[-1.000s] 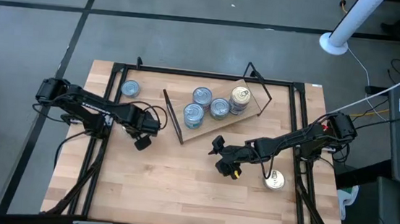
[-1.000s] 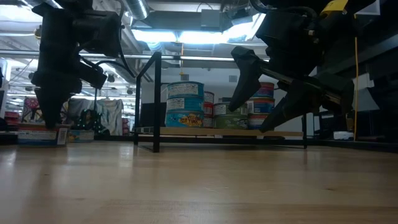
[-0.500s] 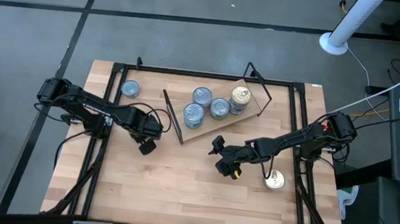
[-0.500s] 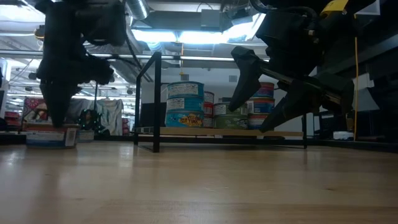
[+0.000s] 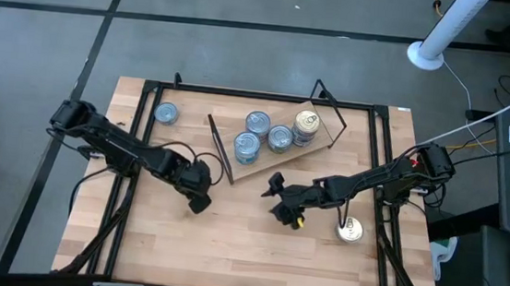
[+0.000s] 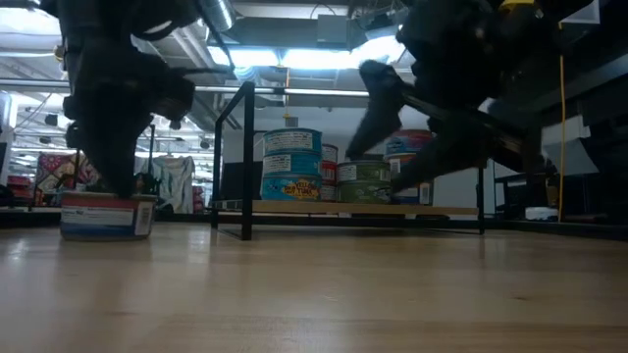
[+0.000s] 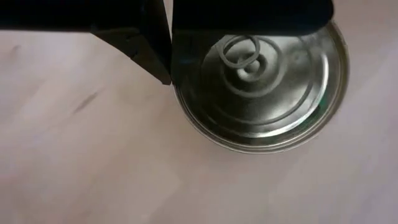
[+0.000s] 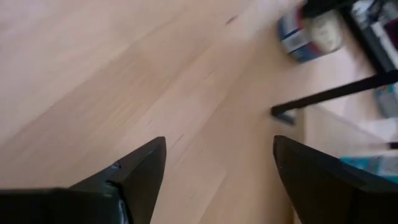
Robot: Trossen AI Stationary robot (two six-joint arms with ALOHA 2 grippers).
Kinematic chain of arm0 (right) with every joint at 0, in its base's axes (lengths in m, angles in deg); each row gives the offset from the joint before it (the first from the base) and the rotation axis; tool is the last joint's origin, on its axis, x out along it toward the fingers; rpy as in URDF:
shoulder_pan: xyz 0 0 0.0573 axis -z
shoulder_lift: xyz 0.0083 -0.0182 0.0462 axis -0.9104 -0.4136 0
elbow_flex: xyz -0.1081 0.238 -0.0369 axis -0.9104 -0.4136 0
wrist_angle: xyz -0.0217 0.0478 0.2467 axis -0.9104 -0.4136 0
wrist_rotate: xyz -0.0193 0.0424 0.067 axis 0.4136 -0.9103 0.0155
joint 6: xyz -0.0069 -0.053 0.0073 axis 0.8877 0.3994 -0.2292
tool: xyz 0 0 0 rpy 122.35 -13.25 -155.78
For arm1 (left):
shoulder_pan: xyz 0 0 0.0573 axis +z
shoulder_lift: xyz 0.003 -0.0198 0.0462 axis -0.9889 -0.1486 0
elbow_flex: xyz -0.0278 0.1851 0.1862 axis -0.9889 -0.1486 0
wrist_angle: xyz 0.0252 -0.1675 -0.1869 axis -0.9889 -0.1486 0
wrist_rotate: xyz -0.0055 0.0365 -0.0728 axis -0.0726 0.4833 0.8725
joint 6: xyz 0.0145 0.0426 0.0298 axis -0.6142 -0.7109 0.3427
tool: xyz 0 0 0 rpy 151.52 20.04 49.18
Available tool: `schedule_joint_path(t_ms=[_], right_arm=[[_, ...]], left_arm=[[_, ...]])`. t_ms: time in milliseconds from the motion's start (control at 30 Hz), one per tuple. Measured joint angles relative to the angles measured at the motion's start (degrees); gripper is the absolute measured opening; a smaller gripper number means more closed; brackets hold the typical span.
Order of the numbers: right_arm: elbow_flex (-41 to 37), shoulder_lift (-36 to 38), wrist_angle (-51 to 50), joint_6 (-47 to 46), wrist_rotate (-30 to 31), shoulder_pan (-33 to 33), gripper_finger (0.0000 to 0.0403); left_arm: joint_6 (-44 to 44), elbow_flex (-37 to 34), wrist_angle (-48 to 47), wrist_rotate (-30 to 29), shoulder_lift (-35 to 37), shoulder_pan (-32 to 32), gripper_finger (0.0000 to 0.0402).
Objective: Stack canned seafood by type on shelf
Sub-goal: Stack the blue and pink tuna can on the shelf on top of the other blue and pink tuna can
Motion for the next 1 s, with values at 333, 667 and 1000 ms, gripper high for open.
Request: schedule_joint_path(t_ms=[333, 667, 1000], right_arm=[[0.02, 0.0, 10.2, 0.15, 0.0, 0.0, 0.0294], [0.02, 0.0, 11.87, 0.15, -0.02, 0.02, 0.0294], [0.02, 0.0, 11.78, 0.0, -0.02, 0.01, 0.0294]], left_arm=[[2.25, 0.14, 14.71, 1.78, -5.96, -3.51, 0.0], [4.25, 0.27, 16.2, 0.87, -8.03, -5.3, 0.0], [5.6, -0.04, 21.76, 0.96, -12.16, -8.47, 0.0]])
